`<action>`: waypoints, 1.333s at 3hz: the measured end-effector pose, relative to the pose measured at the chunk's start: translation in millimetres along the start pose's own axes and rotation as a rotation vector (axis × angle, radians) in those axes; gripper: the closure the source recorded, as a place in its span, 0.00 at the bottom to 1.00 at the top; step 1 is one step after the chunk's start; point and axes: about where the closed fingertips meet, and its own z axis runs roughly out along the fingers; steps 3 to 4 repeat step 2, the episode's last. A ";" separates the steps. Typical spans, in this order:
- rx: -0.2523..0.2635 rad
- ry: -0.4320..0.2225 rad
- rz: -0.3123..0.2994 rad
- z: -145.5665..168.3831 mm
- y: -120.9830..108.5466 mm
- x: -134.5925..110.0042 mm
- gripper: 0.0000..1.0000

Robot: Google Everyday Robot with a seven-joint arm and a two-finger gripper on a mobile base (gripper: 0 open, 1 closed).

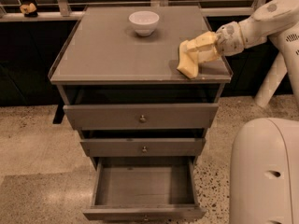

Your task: Pick sponge from bottom drawer and place on counter

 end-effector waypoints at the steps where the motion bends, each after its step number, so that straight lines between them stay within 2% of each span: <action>1: 0.000 0.000 0.000 0.1 0.0 0.0 0.00; 4: 0.000 0.000 0.000 0.1 0.0 0.0 0.00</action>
Offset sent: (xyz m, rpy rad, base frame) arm 0.0000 0.0000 0.0000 0.0000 0.0000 0.0000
